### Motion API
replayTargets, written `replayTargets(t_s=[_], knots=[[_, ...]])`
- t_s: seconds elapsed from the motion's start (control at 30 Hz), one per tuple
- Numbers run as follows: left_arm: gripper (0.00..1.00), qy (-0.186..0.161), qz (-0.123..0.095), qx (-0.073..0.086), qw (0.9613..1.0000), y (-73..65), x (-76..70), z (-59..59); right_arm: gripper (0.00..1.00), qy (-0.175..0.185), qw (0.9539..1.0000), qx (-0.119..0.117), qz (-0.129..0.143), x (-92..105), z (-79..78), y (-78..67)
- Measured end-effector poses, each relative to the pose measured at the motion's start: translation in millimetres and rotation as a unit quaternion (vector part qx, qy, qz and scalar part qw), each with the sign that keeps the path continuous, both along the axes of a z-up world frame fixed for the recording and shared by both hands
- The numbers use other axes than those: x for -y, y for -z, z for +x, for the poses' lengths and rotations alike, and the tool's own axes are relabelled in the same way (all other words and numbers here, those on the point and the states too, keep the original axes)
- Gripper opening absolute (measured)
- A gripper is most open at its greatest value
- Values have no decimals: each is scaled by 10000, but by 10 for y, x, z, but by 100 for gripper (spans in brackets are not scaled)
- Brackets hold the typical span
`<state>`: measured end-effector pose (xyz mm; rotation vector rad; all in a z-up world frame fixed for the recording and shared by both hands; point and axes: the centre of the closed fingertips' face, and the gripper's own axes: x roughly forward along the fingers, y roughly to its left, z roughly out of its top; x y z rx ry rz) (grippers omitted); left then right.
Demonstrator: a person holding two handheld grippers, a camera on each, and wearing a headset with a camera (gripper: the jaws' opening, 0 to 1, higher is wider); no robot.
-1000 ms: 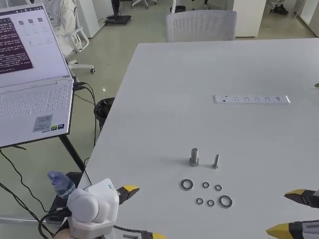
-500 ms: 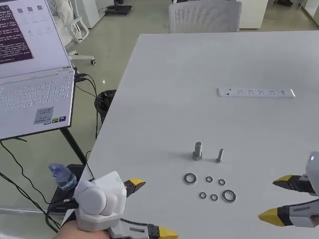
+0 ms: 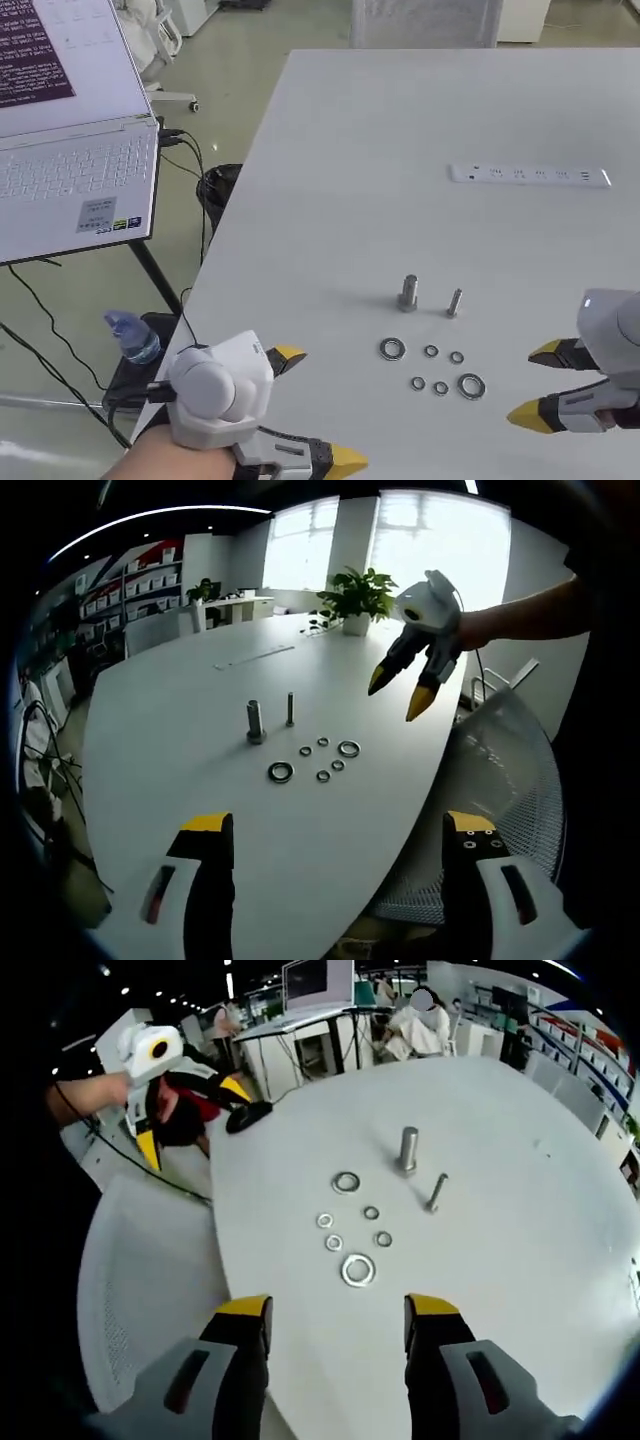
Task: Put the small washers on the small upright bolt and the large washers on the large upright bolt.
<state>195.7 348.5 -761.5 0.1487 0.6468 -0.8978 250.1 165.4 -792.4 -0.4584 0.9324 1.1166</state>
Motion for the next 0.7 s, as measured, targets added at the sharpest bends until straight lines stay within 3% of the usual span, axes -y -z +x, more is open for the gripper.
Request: replayTargets(t_s=[0.3, 0.37, 0.7], knots=[[84, 138, 8, -6, 9999, -38, 50, 35, 53, -86, 9998, -93, -131, -94, 118, 71], [84, 109, -45, -65, 9999, -41, 61, 39, 53, -125, 9997, -118, -177, -116, 135, 105], [83, 140, 16, -34, 9999, 3, 35, 34, 52, -338, 9982, -169, -474, -116, 201, 330]])
